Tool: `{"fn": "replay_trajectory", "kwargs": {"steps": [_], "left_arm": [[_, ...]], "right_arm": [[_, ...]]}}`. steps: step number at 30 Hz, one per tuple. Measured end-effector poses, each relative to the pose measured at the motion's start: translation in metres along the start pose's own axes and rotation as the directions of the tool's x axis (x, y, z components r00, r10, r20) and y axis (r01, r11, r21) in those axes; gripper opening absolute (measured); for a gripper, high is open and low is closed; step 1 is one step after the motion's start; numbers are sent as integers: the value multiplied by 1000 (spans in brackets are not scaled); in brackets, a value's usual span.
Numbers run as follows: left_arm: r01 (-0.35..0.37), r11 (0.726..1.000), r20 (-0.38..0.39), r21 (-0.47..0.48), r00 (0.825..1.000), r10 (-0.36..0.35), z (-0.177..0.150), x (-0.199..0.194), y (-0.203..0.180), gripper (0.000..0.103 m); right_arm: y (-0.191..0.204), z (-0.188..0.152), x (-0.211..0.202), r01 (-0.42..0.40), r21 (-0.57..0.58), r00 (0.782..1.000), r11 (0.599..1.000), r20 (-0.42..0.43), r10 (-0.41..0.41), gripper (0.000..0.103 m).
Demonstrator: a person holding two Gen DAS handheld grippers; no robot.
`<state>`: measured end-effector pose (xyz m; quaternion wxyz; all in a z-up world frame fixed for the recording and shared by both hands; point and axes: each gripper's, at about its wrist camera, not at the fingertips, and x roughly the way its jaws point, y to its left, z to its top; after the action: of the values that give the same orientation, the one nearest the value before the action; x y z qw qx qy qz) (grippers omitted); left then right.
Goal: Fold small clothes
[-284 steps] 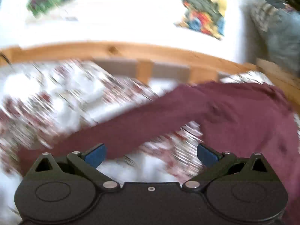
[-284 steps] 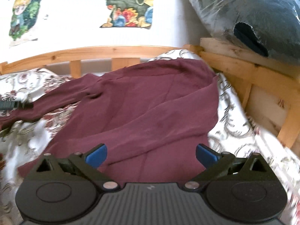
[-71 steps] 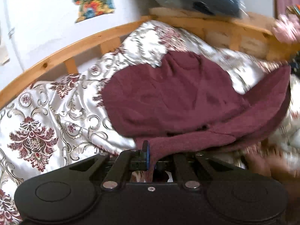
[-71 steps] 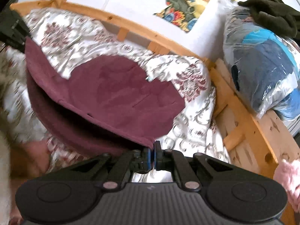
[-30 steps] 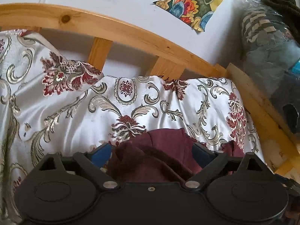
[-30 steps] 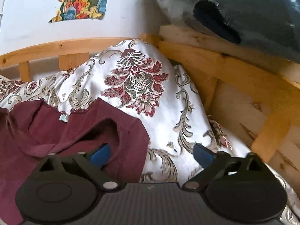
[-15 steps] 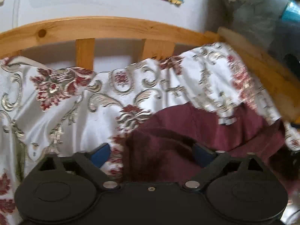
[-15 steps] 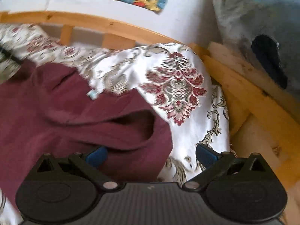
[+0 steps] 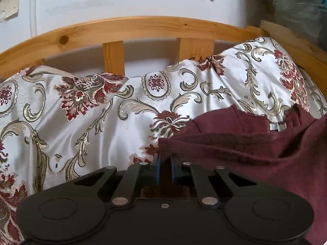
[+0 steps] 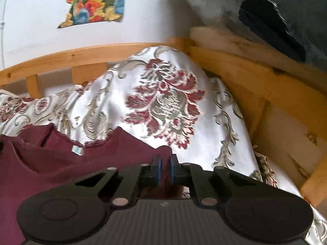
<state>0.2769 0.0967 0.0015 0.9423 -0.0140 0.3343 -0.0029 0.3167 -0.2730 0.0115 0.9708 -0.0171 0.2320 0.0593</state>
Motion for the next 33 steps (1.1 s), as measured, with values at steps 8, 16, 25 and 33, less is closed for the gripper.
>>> {"fn": "replay_trajectory", "kwargs": {"steps": [8,16,25,33], "left_arm": [[-8,997,-27,-71,1000,6,4,1,11,34],[-43,997,22,-57,999,44,8,-13,2,99],[-68,995,-31,79,997,71,-3,-16,-35,102],[-35,997,-109,66,993,42,-12,-32,-49,102]], "right_arm": [[-12,-17,-13,49,64,999,997,8,-49,74],[-1,-48,-56,0,5,999,1000,36,-1,101],[6,-92,-82,113,64,993,992,26,-115,103],[-1,-107,-89,166,55,985,985,34,-168,103]]}}
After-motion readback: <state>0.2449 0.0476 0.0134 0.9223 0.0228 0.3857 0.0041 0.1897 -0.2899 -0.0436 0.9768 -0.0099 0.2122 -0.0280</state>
